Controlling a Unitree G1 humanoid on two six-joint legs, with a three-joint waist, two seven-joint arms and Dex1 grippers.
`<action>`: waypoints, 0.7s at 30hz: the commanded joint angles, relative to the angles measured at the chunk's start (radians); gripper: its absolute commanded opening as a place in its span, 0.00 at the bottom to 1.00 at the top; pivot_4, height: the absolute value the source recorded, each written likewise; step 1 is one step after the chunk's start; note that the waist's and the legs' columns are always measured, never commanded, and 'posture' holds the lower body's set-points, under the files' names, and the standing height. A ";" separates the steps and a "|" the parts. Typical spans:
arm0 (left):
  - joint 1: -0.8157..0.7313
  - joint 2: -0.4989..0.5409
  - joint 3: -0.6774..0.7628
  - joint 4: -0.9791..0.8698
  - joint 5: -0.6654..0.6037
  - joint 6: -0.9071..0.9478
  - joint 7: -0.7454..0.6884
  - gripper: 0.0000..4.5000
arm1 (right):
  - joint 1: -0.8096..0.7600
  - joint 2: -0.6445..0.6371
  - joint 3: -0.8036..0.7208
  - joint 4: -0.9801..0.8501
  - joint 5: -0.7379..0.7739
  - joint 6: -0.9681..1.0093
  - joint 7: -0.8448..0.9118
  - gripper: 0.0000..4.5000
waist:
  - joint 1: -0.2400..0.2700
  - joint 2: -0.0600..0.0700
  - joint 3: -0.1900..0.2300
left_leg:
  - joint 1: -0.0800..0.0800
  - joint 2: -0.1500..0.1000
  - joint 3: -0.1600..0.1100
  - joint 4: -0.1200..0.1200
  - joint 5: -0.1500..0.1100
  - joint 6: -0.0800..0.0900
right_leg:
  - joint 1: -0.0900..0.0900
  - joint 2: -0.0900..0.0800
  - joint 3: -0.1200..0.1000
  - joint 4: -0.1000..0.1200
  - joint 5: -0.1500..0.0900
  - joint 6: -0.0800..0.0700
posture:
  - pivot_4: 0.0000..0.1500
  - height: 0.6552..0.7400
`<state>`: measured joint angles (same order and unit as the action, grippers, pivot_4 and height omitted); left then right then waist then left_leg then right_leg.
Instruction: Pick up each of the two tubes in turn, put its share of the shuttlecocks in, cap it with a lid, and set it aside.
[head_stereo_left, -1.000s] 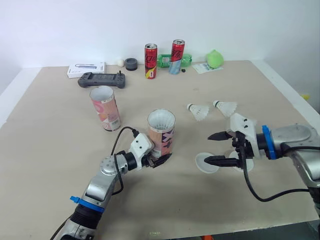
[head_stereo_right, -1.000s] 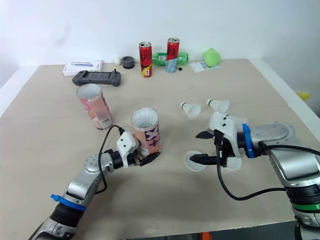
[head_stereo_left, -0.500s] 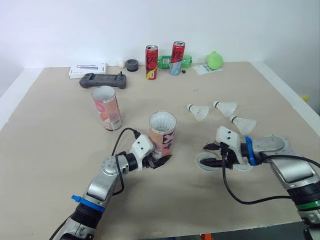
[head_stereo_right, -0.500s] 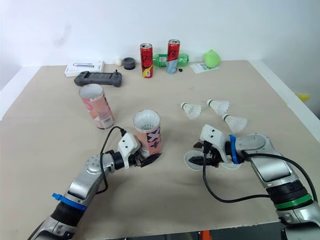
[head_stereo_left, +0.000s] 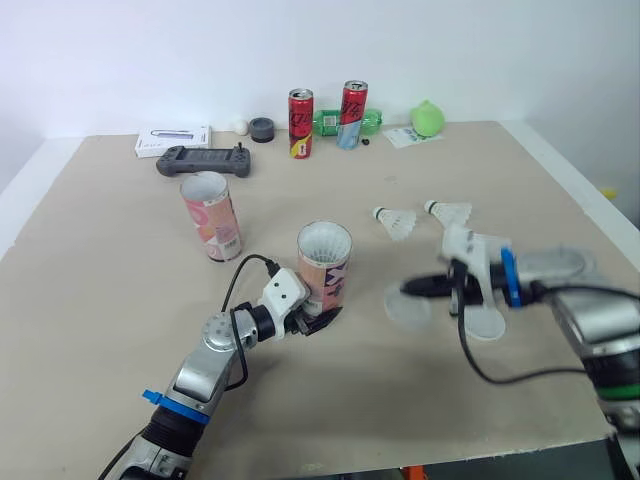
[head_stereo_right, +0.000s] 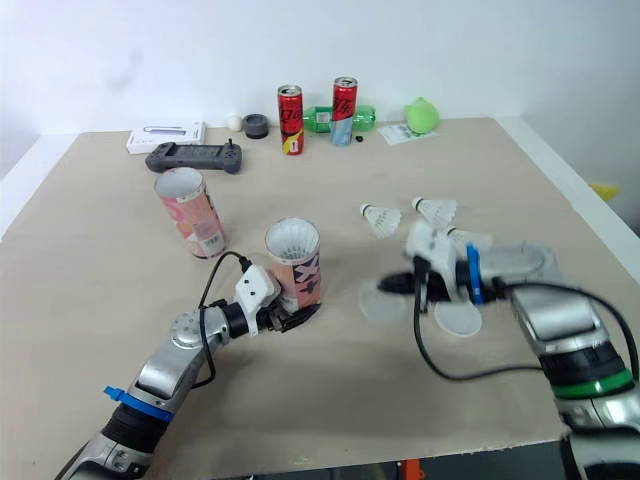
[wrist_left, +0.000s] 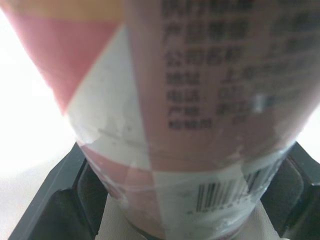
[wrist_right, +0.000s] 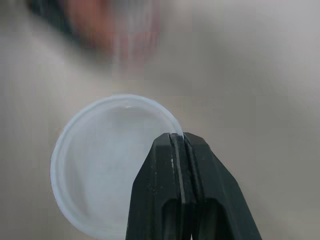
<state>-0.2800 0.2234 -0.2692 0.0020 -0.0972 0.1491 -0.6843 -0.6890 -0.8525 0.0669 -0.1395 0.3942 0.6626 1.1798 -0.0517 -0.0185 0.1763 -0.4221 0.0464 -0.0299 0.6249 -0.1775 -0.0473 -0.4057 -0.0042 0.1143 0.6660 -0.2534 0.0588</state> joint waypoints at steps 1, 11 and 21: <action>-0.001 0.005 -0.013 0.010 0.009 -0.003 -0.005 0.83 | -0.191 0.056 -0.039 -0.063 0.071 0.041 -0.040 0.01 | 0.002 0.000 0.000 | 0.000 0.000 -0.001 0.000 0.000 0.001 | 0.000 0.001 0.000 0.000 0.000 0.000 | 1.00 1.00; -0.020 0.008 -0.022 0.026 0.020 -0.004 -0.009 0.83 | -0.388 0.134 0.145 -0.014 -0.058 -0.013 -0.044 0.01 | 0.007 -0.002 -0.001 | -0.003 -0.001 -0.001 -0.003 0.000 0.000 | -0.001 -0.002 -0.002 -0.001 -0.003 0.000 | 1.00 1.00; -0.011 0.006 -0.023 0.021 0.025 -0.002 0.001 0.83 | -0.379 0.142 0.214 -0.052 -0.109 -0.006 -0.021 0.01 | 0.006 -0.002 -0.001 | -0.002 0.000 -0.001 -0.003 0.000 0.001 | -0.001 -0.001 -0.002 0.000 -0.002 -0.001 | 1.00 1.00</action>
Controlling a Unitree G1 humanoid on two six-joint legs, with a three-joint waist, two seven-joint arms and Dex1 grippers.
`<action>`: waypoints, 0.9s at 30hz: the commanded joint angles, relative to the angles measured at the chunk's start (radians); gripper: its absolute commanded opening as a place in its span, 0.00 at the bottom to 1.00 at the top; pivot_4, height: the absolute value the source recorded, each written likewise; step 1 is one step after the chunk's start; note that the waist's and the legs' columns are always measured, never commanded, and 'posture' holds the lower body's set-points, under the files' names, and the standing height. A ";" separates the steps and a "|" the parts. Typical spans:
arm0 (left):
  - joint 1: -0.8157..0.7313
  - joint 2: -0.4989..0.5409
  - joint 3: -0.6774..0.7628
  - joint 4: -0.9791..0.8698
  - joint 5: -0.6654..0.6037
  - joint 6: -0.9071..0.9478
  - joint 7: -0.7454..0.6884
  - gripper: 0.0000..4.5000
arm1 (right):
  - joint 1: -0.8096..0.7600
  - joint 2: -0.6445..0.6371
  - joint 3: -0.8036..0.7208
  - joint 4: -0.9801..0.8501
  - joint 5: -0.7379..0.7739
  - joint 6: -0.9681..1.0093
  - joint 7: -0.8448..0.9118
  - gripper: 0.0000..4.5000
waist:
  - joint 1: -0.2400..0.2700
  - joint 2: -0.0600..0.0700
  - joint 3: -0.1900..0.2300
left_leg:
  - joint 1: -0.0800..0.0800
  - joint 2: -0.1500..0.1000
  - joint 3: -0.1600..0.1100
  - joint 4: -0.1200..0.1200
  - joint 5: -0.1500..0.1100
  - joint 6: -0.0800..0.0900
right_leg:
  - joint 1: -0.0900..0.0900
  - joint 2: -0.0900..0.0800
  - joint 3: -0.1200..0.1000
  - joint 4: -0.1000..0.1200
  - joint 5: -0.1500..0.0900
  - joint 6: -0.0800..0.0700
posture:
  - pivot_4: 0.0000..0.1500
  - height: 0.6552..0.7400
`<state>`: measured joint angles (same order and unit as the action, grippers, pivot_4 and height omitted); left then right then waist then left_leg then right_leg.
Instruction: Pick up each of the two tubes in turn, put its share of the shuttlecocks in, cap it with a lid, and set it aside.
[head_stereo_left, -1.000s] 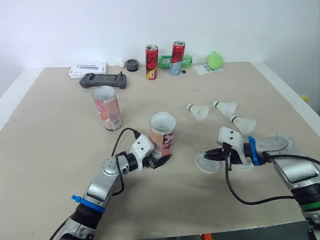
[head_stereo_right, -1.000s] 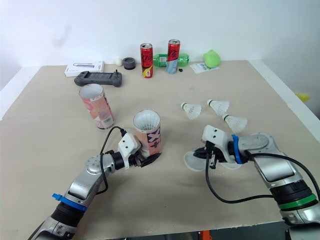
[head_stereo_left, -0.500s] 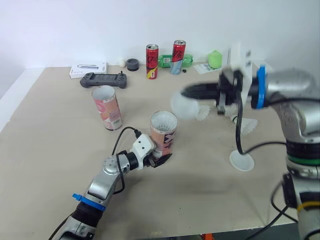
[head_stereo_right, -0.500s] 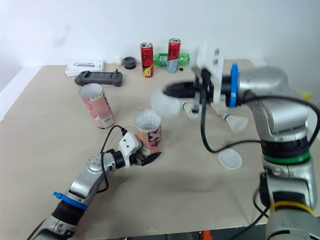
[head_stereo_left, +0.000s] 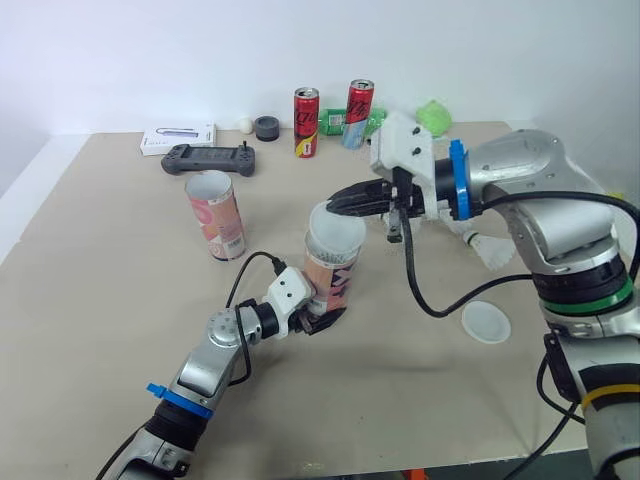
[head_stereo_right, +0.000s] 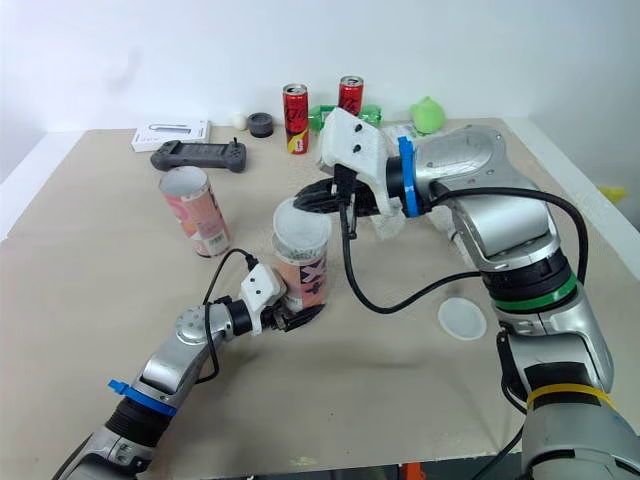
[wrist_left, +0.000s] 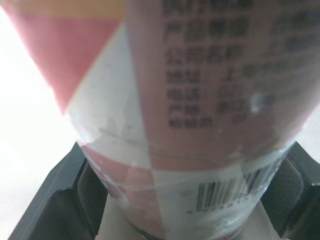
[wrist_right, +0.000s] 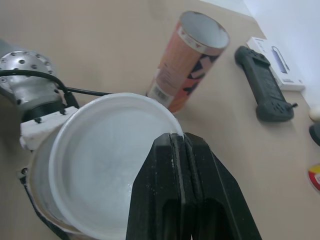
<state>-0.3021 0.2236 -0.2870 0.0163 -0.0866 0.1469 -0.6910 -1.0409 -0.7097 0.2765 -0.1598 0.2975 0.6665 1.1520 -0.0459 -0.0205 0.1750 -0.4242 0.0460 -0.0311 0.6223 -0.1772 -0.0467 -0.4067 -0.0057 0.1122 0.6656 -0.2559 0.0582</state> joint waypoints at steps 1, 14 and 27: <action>0.011 0.006 -0.007 0.006 0.014 0.001 0.008 0.83 | -0.027 -0.002 0.010 -0.032 -0.018 -0.013 0.012 0.01 | 0.000 0.000 0.000 | 0.000 0.000 0.000 0.000 0.000 0.000 | 0.000 0.000 0.000 0.000 0.000 0.000 | 1.00 1.00; 0.007 0.007 -0.008 0.005 0.015 0.004 0.009 0.83 | -0.037 -0.016 0.081 -0.044 -0.118 -0.074 0.059 0.01 | 0.000 0.000 0.000 | 0.000 0.000 0.000 0.000 0.000 0.000 | 0.000 0.000 0.000 0.000 0.000 0.000 | 1.00 1.00; 0.005 0.003 -0.010 0.005 0.013 0.006 0.011 0.83 | -0.076 -0.037 0.066 -0.049 -0.176 -0.111 0.090 0.01 | 0.000 0.000 0.000 | 0.000 0.000 0.000 0.000 0.000 0.000 | 0.000 0.000 0.000 0.000 0.000 0.000 | 1.00 1.00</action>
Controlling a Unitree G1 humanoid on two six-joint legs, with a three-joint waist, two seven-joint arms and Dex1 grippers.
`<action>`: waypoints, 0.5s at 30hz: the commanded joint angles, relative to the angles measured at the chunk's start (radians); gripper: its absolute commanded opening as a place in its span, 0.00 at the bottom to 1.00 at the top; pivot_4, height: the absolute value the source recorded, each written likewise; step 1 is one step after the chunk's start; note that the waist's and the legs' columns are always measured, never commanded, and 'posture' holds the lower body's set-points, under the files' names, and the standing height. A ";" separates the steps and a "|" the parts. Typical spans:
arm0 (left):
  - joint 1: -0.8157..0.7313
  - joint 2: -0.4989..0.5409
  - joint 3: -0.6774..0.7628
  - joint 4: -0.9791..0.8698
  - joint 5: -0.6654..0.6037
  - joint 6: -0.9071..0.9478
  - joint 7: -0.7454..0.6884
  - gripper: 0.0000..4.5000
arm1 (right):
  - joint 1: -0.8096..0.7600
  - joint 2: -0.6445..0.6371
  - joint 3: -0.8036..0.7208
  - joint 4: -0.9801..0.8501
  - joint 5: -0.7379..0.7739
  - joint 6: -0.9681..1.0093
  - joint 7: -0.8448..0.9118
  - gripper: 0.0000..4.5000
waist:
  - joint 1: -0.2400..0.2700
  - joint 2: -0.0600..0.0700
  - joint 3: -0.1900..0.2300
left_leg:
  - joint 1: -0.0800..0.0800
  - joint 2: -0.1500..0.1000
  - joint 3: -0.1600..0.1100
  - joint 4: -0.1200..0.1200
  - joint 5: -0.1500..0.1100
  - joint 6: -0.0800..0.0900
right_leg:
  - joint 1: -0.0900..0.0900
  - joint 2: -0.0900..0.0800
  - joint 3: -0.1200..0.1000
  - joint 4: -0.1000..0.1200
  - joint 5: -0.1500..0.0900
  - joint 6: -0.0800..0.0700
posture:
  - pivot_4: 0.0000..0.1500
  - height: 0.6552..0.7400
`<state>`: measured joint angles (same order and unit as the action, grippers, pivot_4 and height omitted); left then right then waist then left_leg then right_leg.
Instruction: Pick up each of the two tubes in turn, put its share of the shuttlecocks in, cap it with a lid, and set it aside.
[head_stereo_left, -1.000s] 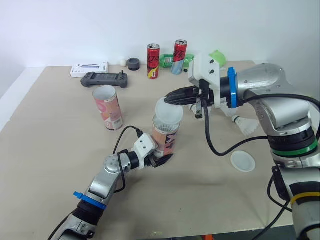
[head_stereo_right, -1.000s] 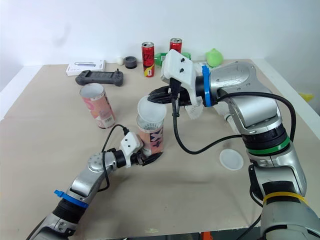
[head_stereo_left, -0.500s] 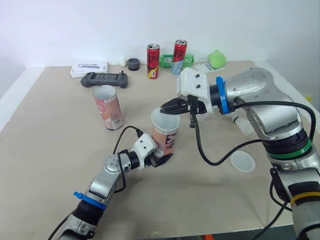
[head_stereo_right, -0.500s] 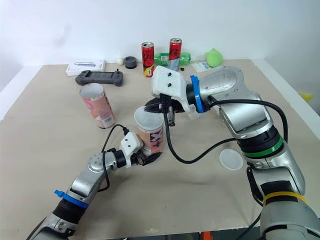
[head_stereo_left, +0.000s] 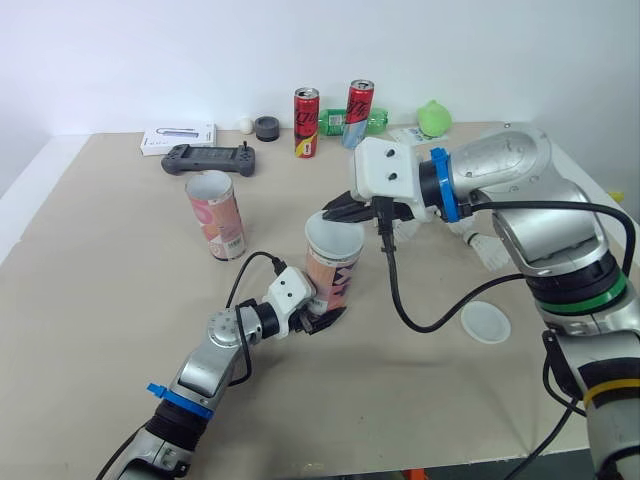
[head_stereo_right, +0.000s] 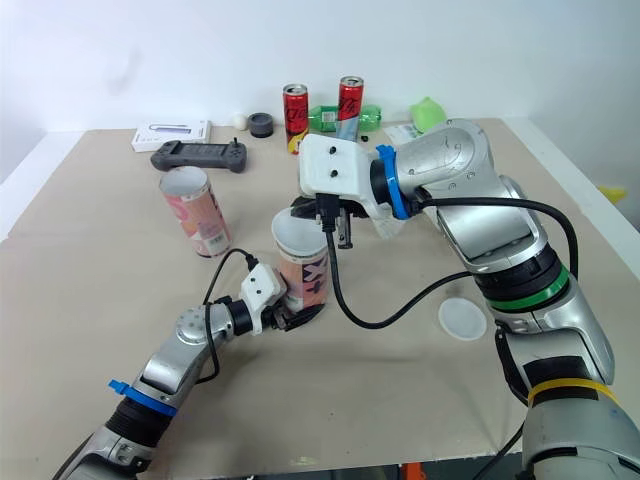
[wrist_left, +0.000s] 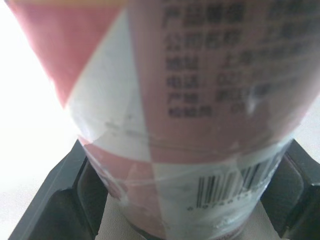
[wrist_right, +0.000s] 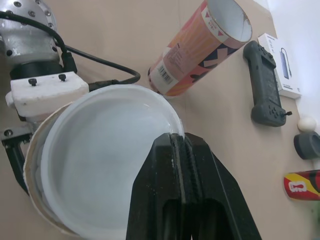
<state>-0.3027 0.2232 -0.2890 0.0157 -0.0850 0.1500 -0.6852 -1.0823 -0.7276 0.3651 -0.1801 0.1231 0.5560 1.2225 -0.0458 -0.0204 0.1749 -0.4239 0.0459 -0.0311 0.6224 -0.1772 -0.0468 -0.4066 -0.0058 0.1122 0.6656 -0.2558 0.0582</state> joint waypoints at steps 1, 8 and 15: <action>0.007 0.002 -0.009 0.005 0.011 0.004 0.005 0.83 | -0.039 -0.023 -0.024 -0.034 0.002 0.004 0.029 0.01 | 0.000 0.000 0.000 | 0.000 0.000 0.000 0.000 0.000 0.000 | 0.000 0.000 0.000 0.000 0.000 0.000 | 1.00 1.00; 0.012 0.000 -0.012 0.000 0.011 0.006 0.006 0.83 | -0.046 -0.036 -0.020 -0.062 0.011 0.028 0.068 0.01 | 0.000 0.000 0.000 | 0.000 0.000 0.000 0.000 0.000 0.000 | 0.000 0.000 0.000 0.000 0.000 0.000 | 1.00 1.00; 0.009 -0.003 -0.012 0.001 0.012 0.007 0.006 0.83 | -0.027 -0.024 -0.002 -0.072 0.005 0.044 0.066 0.01 | 0.000 0.000 0.000 | 0.000 0.000 0.000 0.000 0.000 0.000 | 0.000 0.000 0.000 0.000 0.000 0.000 | 1.00 1.00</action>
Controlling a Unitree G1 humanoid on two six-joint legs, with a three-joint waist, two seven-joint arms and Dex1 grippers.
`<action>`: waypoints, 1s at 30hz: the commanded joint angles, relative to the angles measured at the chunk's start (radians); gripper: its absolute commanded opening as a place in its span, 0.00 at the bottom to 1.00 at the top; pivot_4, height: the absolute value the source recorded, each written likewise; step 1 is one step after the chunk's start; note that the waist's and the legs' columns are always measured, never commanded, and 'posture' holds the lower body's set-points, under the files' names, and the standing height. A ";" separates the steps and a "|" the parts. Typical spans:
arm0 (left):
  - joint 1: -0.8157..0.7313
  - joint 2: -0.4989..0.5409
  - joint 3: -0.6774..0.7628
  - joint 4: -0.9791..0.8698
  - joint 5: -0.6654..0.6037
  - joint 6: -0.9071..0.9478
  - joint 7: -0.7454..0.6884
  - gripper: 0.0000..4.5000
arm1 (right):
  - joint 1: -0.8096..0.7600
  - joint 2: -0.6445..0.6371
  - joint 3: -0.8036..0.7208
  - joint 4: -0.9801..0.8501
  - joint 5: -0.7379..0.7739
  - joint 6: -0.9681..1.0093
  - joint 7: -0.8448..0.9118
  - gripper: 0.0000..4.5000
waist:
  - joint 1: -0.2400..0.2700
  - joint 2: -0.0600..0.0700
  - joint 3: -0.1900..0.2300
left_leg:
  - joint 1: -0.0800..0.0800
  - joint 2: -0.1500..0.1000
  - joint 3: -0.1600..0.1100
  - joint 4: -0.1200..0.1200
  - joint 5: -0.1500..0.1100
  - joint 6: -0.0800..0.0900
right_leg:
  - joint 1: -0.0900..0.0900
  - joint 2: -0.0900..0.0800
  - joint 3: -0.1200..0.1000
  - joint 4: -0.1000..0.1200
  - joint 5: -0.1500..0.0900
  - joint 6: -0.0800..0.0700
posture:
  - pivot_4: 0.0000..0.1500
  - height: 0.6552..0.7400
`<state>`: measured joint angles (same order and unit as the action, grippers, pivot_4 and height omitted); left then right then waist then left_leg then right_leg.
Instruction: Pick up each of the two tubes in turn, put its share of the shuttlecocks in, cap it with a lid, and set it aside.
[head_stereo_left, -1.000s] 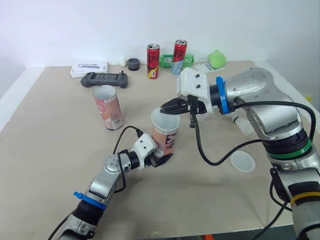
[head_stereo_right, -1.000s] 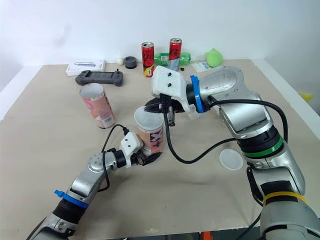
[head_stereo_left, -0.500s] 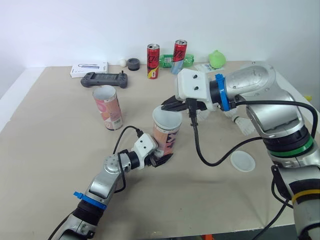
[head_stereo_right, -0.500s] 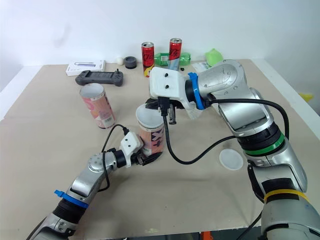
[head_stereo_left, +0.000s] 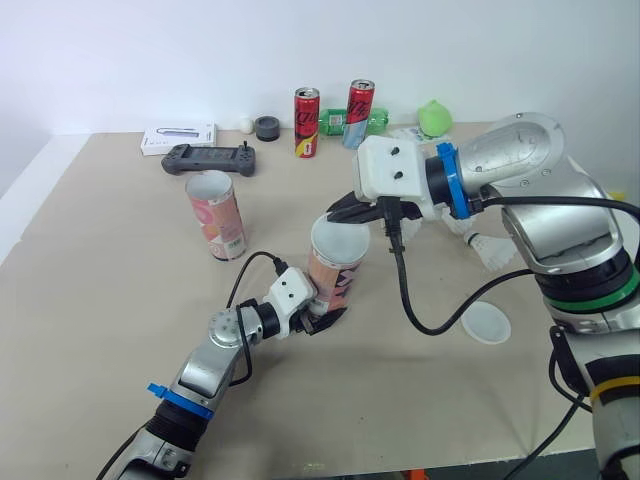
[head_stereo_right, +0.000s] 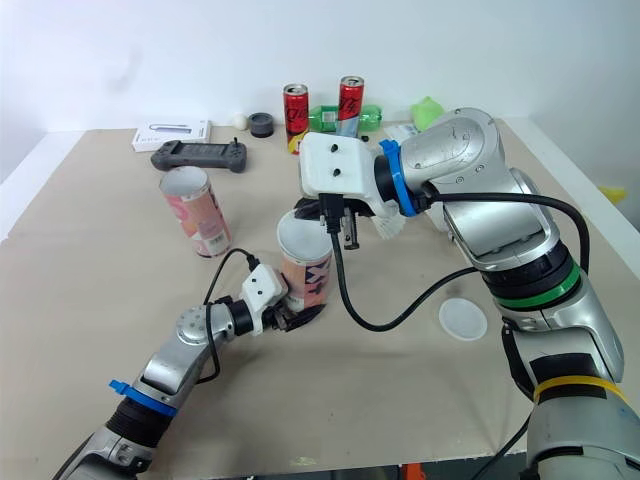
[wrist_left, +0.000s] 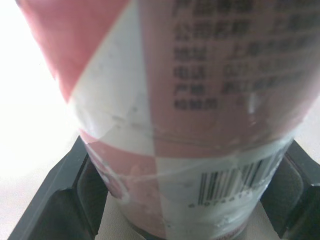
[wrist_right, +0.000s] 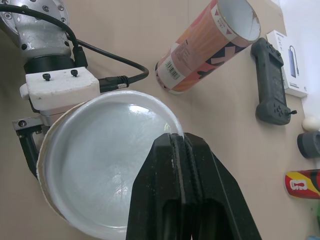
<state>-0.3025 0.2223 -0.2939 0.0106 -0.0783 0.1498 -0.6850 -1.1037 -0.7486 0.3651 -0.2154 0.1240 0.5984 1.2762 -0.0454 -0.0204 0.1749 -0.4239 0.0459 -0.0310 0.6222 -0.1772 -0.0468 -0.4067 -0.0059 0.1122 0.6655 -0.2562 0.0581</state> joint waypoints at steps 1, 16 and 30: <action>0.009 -0.001 -0.007 0.006 0.005 0.008 0.006 0.83 | -0.002 0.000 0.002 -0.036 0.003 0.001 0.013 0.01 | 0.000 0.000 0.000 | 0.000 0.000 0.000 0.000 0.000 0.000 | 0.000 0.000 0.000 0.000 0.000 0.000 | 1.00 1.00; 0.009 -0.006 -0.011 0.006 0.006 0.005 0.006 0.83 | -0.014 0.031 0.006 0.017 -0.016 -0.037 0.017 0.01 | 0.000 0.000 0.000 | 0.000 0.000 0.000 0.000 0.000 0.000 | 0.000 0.000 0.000 0.000 0.000 0.000 | 1.00 1.00; 0.012 -0.010 -0.011 0.004 0.006 0.005 0.008 0.83 | -0.026 0.034 -0.013 0.032 -0.024 -0.054 0.005 0.01 | 0.000 0.000 0.000 | 0.000 0.000 0.000 0.000 0.000 0.000 | 0.000 0.000 0.000 0.000 0.000 0.000 | 1.00 1.00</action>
<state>-0.3025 0.2162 -0.2944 0.0107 -0.0778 0.1513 -0.6826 -1.1043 -0.7171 0.3860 -0.1799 0.0942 0.5553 1.2826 -0.0454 -0.0204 0.1749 -0.4238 0.0459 -0.0310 0.6221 -0.1772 -0.0468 -0.4065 -0.0059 0.1121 0.6655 -0.2563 0.0579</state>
